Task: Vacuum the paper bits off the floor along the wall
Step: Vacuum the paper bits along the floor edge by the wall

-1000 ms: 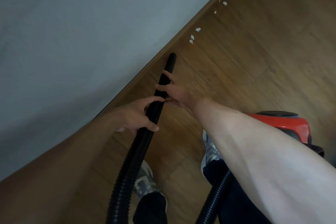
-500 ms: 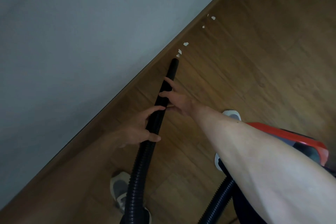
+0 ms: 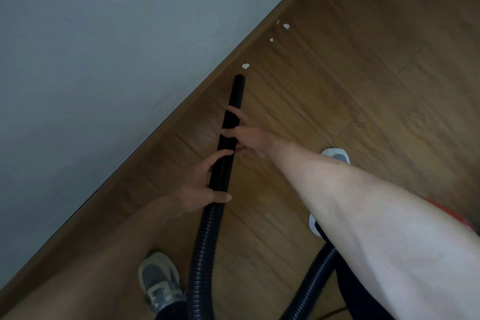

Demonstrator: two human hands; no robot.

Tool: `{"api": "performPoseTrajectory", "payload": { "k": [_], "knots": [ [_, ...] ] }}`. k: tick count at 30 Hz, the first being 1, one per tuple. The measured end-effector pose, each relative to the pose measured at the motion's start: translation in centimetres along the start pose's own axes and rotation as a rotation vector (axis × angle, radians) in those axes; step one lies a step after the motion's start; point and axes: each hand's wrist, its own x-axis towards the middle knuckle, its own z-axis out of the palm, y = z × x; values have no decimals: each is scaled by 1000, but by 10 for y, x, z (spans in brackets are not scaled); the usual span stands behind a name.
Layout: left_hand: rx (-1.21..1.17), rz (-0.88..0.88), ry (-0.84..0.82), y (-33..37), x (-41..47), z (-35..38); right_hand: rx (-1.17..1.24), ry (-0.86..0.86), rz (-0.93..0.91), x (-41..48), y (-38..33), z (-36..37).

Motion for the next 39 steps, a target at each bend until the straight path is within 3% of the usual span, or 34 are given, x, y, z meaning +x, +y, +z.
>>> {"api": "performPoseTrajectory", "payload": {
  "k": [39],
  "knots": [
    [109, 48, 37, 111, 121, 34, -47, 4, -92, 31, -83, -144]
  ]
}}
